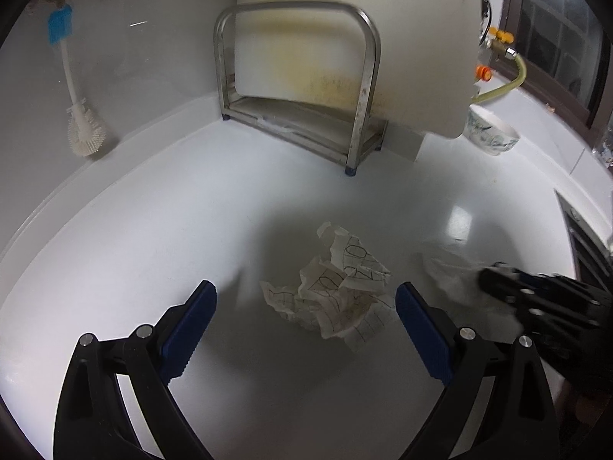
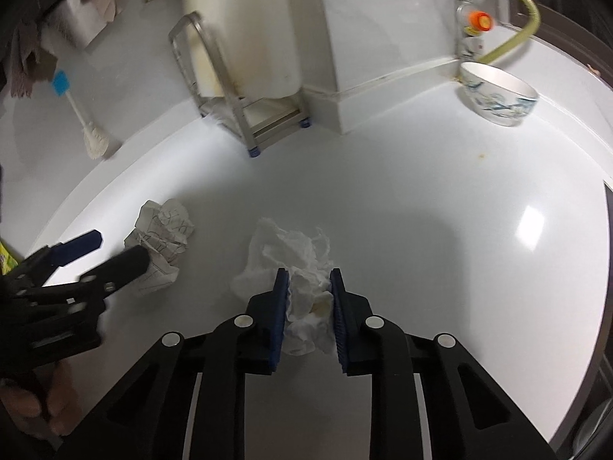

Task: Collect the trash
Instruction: 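Grasp a crumpled tissue with the left gripper while the right grasps the other tissue, then carry both tissues over the wastebasket with both grippers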

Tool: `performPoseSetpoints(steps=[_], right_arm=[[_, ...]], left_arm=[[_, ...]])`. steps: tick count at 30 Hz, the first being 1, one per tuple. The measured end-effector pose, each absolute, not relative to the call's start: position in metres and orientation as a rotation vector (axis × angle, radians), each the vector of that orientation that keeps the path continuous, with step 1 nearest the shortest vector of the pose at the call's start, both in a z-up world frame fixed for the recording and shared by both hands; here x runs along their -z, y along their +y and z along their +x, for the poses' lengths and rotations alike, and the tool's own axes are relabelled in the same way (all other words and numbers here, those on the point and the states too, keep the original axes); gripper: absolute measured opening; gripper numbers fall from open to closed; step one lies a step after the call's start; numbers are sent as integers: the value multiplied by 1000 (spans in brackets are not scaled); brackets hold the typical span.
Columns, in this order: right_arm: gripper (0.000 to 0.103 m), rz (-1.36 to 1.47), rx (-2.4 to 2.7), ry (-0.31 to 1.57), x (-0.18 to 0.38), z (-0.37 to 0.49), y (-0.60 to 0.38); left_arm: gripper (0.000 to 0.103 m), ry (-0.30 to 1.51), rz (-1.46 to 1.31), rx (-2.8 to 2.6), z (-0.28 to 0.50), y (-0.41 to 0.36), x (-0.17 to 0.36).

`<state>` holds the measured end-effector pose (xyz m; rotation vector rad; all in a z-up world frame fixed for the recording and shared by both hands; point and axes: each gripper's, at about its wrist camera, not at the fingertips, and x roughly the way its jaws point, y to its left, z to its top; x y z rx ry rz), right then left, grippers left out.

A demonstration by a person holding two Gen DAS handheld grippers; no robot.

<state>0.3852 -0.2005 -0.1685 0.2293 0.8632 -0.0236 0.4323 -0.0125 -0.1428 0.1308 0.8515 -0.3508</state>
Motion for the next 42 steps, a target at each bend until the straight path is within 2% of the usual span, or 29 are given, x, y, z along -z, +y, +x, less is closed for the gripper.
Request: performPoseSetpoints(steps=[6, 8, 9, 11, 12, 15, 27, 42], right_arm=[[21, 248, 39, 860, 164, 373, -207], [21, 250, 38, 858, 163, 371, -205], [21, 248, 37, 858, 163, 370, -204], [21, 246, 34, 860, 164, 369, -201], [21, 246, 31, 862, 164, 368, -200], [21, 250, 30, 864, 164, 364, -197], [21, 279, 40, 855, 143, 313, -183], [21, 289, -23, 832, 112, 182, -171]], left_arm=[[91, 883, 139, 329, 443, -25, 157], [79, 891, 154, 324, 444, -28, 162], [69, 902, 159, 327, 445, -30, 164], [60, 907, 140, 341, 445, -29, 165], [49, 905, 138, 345, 444, -28, 164], [35, 905, 151, 343, 442, -28, 162], [32, 827, 141, 309, 395, -6, 120], [32, 826, 140, 330, 246, -3, 83]])
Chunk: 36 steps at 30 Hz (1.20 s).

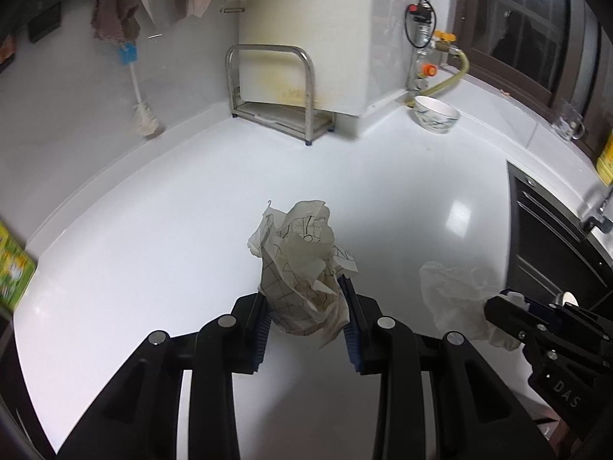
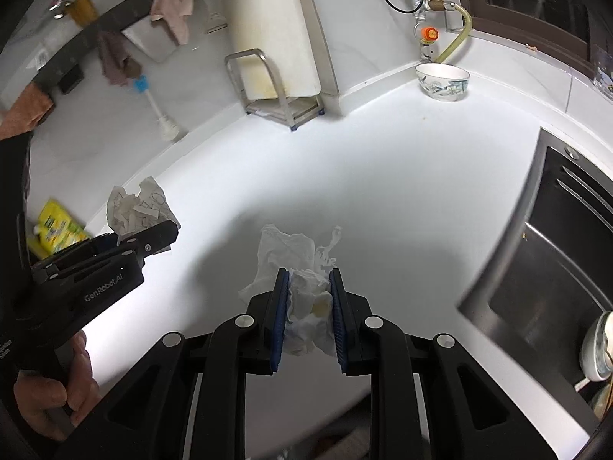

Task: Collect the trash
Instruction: 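Carry both tissues over the wastebasket with both grippers, then open both grippers to drop the tissues into the wastebasket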

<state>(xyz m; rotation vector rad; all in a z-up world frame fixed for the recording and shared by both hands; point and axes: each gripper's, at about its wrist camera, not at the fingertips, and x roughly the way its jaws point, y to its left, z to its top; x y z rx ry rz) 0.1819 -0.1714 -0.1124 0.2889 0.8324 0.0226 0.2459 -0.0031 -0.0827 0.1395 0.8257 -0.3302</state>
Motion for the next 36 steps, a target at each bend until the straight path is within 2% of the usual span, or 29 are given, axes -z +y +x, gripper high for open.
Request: performPoseSetpoints(steps=[14, 23, 27, 29, 33, 36], right_arm=[[21, 269, -109, 961, 139, 37, -192], [21, 277, -123, 1050, 168, -11, -202], [21, 292, -125, 1074, 177, -17, -206], [23, 301, -128, 1075, 178, -20, -208], [41, 309, -124, 1066, 175, -23, -210], [44, 313, -120, 1059, 173, -24, -211]], left_arm=[[32, 926, 140, 331, 87, -34, 102], [35, 987, 158, 348, 45, -60, 123], [40, 1011, 156, 341, 35, -66, 131], [47, 1009, 156, 334, 31, -66, 130], [63, 1009, 162, 320, 27, -65, 127], [67, 1012, 160, 312, 25, -62, 126]])
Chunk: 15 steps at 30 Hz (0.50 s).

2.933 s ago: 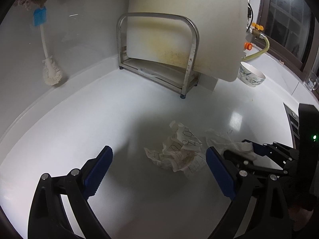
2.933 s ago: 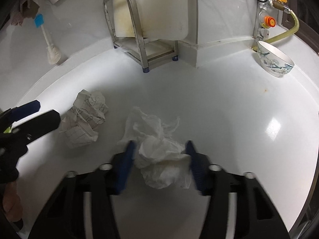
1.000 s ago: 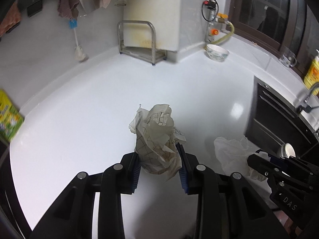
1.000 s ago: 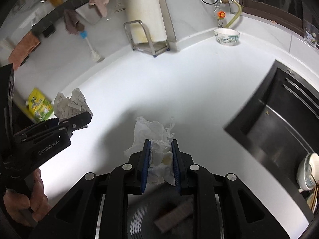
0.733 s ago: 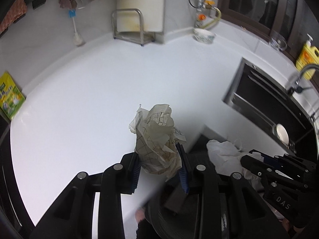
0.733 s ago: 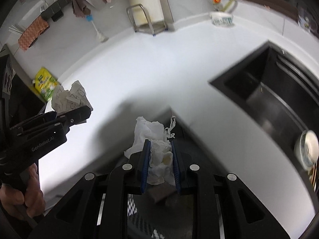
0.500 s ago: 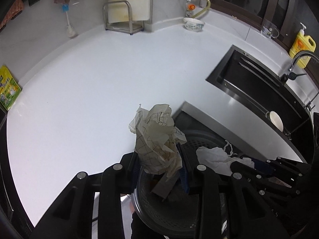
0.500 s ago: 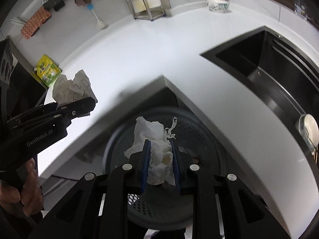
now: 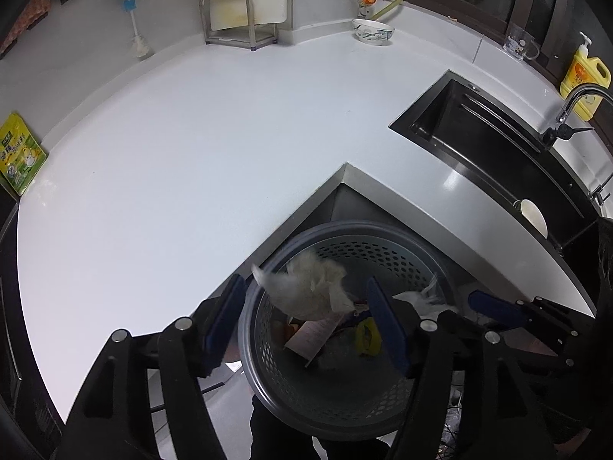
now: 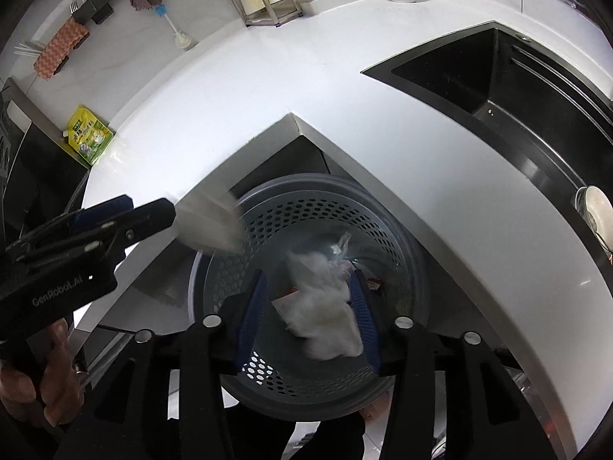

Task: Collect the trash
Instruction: 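Open both grippers to drop the tissues into the wastebasket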

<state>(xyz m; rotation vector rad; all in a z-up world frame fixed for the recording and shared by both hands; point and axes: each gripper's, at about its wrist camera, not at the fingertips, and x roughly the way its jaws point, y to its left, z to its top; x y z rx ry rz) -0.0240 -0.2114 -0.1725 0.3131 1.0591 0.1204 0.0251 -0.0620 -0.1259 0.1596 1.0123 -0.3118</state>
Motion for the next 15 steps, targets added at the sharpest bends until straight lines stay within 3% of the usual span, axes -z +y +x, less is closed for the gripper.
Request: performPoseSetpoints(steps=[15], right_arm=[[52, 327, -116, 1027, 148, -30, -212]], left_arm=[[81, 984, 128, 277, 22, -48, 101]])
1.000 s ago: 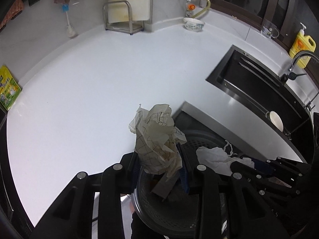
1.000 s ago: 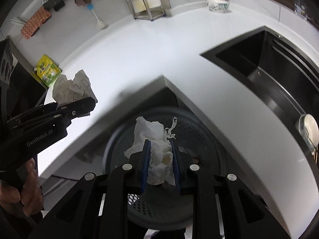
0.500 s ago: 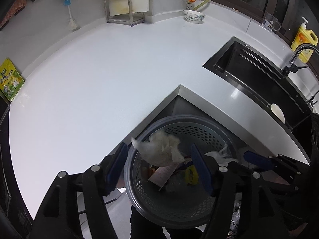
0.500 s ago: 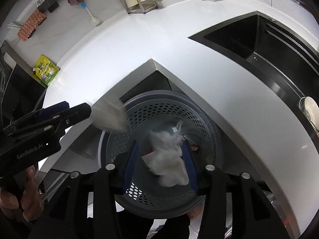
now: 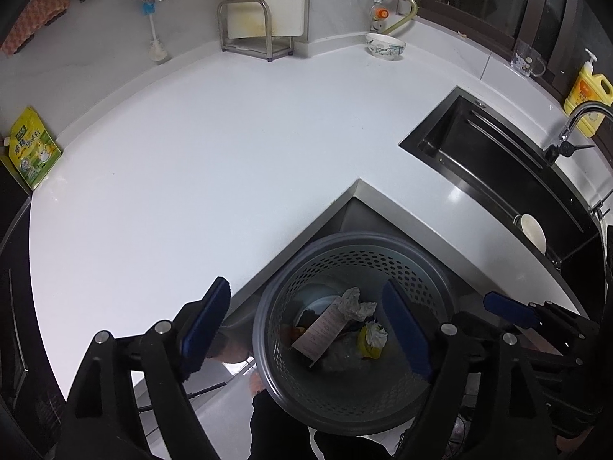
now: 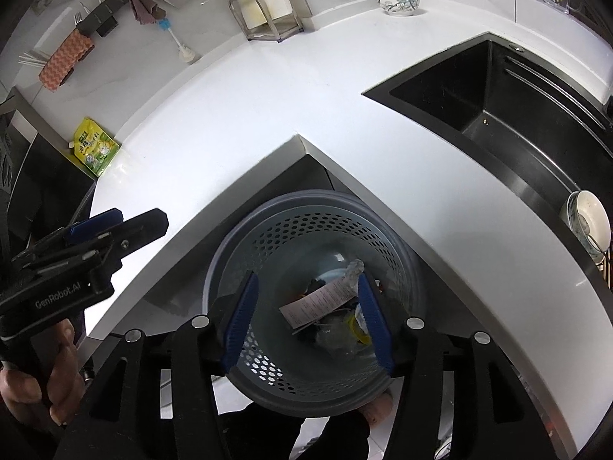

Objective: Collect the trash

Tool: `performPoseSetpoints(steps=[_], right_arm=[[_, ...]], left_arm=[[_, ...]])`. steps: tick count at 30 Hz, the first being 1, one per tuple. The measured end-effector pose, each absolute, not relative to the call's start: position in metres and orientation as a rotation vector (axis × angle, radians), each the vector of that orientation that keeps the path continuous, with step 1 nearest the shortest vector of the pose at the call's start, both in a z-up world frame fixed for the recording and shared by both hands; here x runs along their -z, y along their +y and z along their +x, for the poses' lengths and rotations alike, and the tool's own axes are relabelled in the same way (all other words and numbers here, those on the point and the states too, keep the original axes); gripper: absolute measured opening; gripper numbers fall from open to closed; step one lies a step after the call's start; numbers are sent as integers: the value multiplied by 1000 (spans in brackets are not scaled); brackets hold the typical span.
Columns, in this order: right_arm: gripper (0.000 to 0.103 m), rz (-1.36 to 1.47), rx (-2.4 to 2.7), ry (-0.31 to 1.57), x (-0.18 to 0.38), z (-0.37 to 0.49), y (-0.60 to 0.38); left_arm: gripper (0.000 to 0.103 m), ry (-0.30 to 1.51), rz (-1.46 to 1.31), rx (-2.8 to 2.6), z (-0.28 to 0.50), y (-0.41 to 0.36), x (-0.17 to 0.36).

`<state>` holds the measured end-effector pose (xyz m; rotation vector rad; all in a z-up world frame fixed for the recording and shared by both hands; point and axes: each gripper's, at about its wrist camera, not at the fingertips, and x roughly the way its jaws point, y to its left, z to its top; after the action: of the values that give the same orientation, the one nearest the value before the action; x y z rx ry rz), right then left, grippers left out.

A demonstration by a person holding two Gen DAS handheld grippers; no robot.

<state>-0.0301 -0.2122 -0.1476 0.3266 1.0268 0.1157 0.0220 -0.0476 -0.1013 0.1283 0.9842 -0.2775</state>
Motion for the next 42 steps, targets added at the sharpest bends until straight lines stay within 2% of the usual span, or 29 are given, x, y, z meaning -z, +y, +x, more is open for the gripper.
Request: performPoseSetpoints(steps=[4, 26, 42], right_arm=[[57, 315, -109, 1016, 140, -34, -210], [66, 260, -59, 973, 118, -44, -200], [67, 240, -22, 975, 113, -45, -198]], left_arm=[[83, 971, 125, 269, 22, -46, 94], [94, 936, 136, 237, 16, -37, 75], [96, 932, 165, 207, 14, -35, 72]])
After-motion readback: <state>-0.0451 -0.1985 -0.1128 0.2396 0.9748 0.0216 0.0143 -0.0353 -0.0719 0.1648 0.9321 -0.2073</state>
